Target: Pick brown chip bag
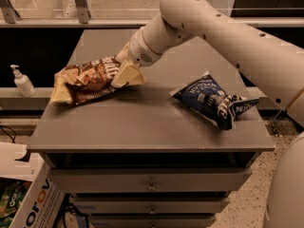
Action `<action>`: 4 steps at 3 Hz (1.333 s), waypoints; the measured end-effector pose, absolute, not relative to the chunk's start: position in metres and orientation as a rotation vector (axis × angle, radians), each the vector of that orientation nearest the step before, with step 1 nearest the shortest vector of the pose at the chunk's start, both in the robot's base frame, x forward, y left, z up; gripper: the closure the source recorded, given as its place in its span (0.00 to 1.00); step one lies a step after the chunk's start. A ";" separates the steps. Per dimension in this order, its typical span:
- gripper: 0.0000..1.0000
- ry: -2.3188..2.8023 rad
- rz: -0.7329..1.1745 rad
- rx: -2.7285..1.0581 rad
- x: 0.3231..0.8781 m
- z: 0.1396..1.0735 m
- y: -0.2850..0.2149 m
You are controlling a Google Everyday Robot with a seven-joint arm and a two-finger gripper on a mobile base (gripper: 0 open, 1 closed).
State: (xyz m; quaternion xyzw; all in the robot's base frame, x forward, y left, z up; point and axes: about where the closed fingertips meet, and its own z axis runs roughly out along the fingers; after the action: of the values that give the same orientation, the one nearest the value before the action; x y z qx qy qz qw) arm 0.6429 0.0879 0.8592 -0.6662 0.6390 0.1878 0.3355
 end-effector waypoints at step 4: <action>1.00 1.590 0.639 -1.539 0.631 0.910 0.085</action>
Offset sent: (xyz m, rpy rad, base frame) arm -0.0124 -0.0131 0.0284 0.0851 0.0085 -0.0431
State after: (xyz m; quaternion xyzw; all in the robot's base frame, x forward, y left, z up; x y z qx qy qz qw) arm 0.6306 0.0853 0.9099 -0.6103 0.6306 0.2534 0.4069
